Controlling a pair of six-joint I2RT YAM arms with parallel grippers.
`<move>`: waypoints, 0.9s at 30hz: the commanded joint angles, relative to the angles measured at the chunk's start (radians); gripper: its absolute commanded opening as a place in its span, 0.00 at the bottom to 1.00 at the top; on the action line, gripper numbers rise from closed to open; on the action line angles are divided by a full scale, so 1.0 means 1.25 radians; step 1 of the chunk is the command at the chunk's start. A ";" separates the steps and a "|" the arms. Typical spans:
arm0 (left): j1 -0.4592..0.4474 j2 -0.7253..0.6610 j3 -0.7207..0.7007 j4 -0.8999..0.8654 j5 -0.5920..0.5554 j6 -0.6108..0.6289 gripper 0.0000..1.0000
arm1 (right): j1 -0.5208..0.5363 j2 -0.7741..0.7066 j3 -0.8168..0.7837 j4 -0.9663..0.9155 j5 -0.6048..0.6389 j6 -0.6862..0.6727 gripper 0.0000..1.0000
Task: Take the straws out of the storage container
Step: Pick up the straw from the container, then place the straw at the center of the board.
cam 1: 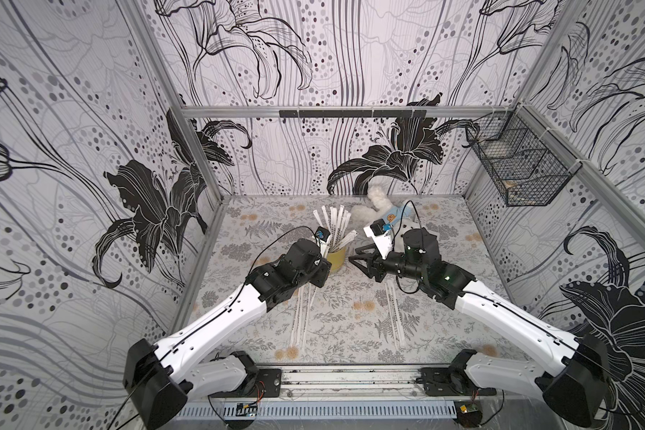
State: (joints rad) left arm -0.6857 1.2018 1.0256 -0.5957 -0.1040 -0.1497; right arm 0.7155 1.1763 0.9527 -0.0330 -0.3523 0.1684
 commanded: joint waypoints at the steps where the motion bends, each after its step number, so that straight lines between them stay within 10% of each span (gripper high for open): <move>1: 0.051 0.018 -0.010 -0.056 0.087 -0.062 0.01 | 0.008 0.003 -0.013 0.010 -0.017 0.031 0.45; 27: 0.176 0.222 -0.033 -0.094 0.195 -0.061 0.08 | 0.012 -0.031 -0.057 -0.012 0.017 0.014 0.45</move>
State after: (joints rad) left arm -0.4736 1.4818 0.9848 -0.7189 0.1287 -0.2169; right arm 0.7246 1.1637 0.8932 -0.0483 -0.3477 0.1944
